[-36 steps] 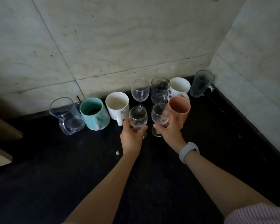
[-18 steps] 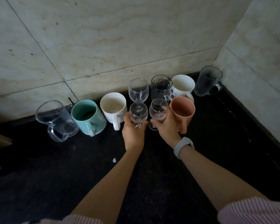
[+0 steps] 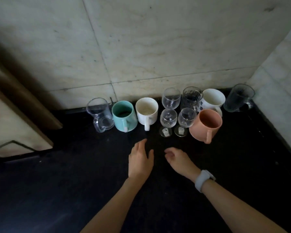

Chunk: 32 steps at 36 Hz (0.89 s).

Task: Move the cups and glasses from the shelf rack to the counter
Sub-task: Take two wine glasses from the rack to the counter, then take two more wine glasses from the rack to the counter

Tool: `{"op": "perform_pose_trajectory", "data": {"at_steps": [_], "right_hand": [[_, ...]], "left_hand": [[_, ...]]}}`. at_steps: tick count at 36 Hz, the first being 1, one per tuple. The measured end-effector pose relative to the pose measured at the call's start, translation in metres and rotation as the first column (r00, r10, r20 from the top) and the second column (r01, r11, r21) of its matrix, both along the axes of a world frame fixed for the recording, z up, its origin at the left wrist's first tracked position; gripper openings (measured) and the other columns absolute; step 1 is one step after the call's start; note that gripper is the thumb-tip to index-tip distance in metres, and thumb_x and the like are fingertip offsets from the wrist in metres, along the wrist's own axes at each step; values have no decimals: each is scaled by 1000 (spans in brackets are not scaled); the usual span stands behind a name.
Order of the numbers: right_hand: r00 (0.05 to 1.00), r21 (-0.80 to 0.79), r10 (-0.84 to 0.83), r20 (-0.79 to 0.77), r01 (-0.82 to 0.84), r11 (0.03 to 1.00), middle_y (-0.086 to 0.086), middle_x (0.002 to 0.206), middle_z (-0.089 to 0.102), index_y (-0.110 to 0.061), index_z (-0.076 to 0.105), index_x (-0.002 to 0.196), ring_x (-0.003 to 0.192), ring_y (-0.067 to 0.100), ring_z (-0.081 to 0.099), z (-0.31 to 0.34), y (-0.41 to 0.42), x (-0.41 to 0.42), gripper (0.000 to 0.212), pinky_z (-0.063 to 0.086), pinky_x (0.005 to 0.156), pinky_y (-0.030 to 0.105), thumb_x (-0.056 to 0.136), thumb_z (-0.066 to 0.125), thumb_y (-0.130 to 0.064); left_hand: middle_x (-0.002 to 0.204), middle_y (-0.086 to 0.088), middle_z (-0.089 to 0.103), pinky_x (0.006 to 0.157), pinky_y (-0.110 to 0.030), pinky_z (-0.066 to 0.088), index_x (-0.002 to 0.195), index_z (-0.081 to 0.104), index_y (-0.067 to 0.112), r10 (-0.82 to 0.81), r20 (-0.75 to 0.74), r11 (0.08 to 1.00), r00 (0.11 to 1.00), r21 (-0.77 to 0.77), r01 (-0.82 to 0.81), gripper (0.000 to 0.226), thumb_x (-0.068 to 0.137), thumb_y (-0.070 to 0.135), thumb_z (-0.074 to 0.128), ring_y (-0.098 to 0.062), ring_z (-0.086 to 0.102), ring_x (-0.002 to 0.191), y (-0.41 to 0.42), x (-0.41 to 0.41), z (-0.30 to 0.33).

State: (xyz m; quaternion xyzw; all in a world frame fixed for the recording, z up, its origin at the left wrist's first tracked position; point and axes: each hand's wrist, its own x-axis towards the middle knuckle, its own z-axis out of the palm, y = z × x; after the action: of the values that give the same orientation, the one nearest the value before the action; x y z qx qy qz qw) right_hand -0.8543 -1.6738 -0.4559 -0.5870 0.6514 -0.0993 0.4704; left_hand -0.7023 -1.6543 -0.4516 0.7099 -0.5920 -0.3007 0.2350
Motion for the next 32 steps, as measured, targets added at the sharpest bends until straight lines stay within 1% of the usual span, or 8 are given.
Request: {"op": "perform_pose_trajectory", "data": {"at_steps": [3,6,10,14,18,22,28,32], "right_hand": [[965,-79,245,-93,-252,964,8,129,58,-12,51,127,119,20,54,29,3,36,36,42,102,29,92,49,-22],[890,-220,415,-188,-450,865,7,132,55,-14,49,129,122,23,48,62,9,83,38,38,104,33,93,47,-24],[728,-327,636,-257,-685,651,4,136,51,-17,45,132,126,23,43,101,36,166,39,37,106,40,94,44,-26],[523,-371,799,-297,-834,408,3,139,48,-19,43,134,127,23,41,138,93,255,40,38,105,39,95,41,-28],[343,-423,886,-313,-885,193,3,140,47,-20,43,134,130,24,38,168,185,329,39,34,107,41,96,38,-27],[137,-449,926,-350,-893,-37,4,139,47,-19,44,134,129,25,40,189,303,377,39,34,108,41,96,36,-27],[-150,-483,929,-339,-819,-309,6,135,52,-17,48,130,126,25,44,195,499,406,38,35,107,41,94,41,-26],[-350,-480,869,-349,-730,-487,6,135,53,-17,49,130,127,24,45,197,625,405,38,35,108,41,93,42,-27]], "left_hand": [[137,-3,47,105,-40,38,133,43,16,7,193,1000,981,-3,-7,45,90,28,52,-20,44,126,24,51,19],[139,-2,45,109,-41,33,135,41,19,100,336,992,936,43,-121,46,91,34,48,-21,40,129,56,112,40],[139,0,46,109,-40,28,135,40,21,253,443,956,860,22,-292,47,92,38,44,-21,40,130,121,192,77],[135,-2,50,105,-41,31,133,43,20,440,528,876,726,-73,-477,45,92,38,46,-23,44,126,218,260,121],[129,-1,54,102,-41,33,128,47,21,608,579,735,544,-151,-661,42,90,37,47,-24,47,122,344,298,160],[124,-3,58,96,-39,35,121,51,20,728,575,569,373,-205,-797,35,89,34,48,-26,49,119,488,303,185],[129,-4,57,100,-38,37,129,48,18,822,560,290,105,-253,-923,41,90,32,46,-25,49,121,702,260,191],[128,-7,56,99,-39,40,130,47,16,842,534,68,-79,-250,-966,44,90,33,47,-28,51,119,819,213,193]]}}
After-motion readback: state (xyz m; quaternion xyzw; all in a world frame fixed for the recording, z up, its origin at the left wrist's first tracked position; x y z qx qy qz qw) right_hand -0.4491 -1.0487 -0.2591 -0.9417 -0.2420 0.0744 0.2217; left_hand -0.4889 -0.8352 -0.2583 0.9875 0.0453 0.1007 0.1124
